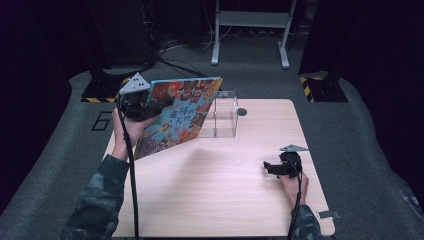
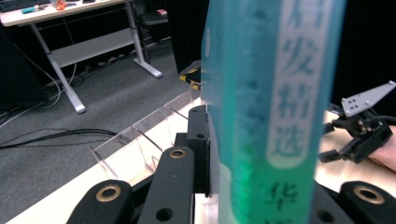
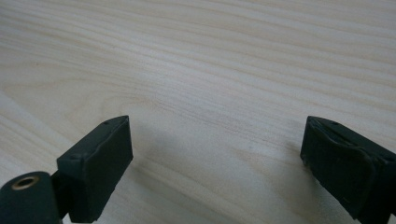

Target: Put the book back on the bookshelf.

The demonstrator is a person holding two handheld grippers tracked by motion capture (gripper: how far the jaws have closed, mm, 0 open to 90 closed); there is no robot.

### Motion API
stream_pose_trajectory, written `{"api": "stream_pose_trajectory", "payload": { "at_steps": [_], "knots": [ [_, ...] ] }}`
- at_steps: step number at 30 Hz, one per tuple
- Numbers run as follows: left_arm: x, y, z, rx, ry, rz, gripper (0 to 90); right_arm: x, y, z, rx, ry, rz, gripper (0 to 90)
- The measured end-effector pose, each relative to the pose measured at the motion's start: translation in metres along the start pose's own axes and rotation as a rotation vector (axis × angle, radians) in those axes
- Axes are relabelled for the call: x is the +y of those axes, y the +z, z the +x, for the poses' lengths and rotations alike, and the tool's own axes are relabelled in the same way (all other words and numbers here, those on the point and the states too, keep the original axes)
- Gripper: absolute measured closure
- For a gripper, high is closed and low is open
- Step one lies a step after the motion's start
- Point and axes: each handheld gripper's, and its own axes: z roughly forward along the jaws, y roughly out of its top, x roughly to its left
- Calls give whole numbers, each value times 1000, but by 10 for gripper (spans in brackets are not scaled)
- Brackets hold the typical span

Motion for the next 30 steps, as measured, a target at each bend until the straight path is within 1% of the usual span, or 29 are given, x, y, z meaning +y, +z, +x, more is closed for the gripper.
{"api": "stream_pose_trajectory", "payload": {
  "at_steps": [2, 3, 6, 8, 9, 10, 12, 13, 15, 17, 18, 19, 20, 21, 22, 23, 25, 26, 28, 29, 30],
  "knots": [
    [2, 1, 2, 4, 3, 0, 813, 0, 0, 0, 0, -3, 0, 81],
    [3, 2, 2, 12, -7, -7, 813, 0, 0, 0, 0, -3, 0, 81],
    [5, 3, 4, 20, -16, -13, 813, 0, 0, 0, 0, -3, 0, 81],
    [6, 6, 6, 39, -25, -27, 813, 0, 0, 0, 1, 0, 2, 81],
    [6, 6, 7, 42, -19, -27, 813, 0, 0, 0, 1, 0, 2, 81],
    [6, 8, 8, 51, -24, -34, 813, 0, 0, 0, 2, 0, 1, 81],
    [5, 10, 10, 51, -40, -41, 813, 0, 0, 0, 1, 0, 2, 82],
    [4, 13, 11, 57, -55, -56, 813, 0, 0, 0, 1, 0, 1, 82],
    [4, 14, 11, 55, -56, -53, 813, 1, 0, 2, 8, 25, -5, 82],
    [4, 14, 10, 55, -53, -51, 813, 0, 0, 1, 6, 21, -4, 83],
    [4, 13, 8, 51, -51, -45, 813, 0, 0, 1, 6, 21, -4, 83],
    [5, 11, 8, 49, -44, -41, 813, 0, 0, 0, 1, 4, 0, 83],
    [5, 9, 7, 46, -50, -43, 813, 0, 0, 0, 2, 3, 0, 83],
    [5, 4, 5, 46, -48, -50, 813, 0, 0, 0, 2, 2, 1, 83],
    [5, 4, 5, 46, -48, -50, 813, 0, 0, 0, 2, 2, 1, 83],
    [5, 0, 5, 45, -48, -55, 813, 0, 0, 0, 1, 0, 1, 83],
    [5, -6, 4, 55, -54, -64, 813, 0, 0, 0, -1, 2, -1, 83],
    [4, -10, 4, 61, -48, -65, 813, 0, 0, 0, -3, -3, 0, 83],
    [3, -16, 4, 70, -52, -64, 813, 0, 0, 0, -3, -4, 0, 83],
    [2, -21, 4, 74, -49, -63, 813, 0, 0, 1, -6, -1, 2, 83],
    [2, -21, 4, 74, -49, -63, 813, 0, 0, 1, -6, -1, 2, 83]
  ]
}}
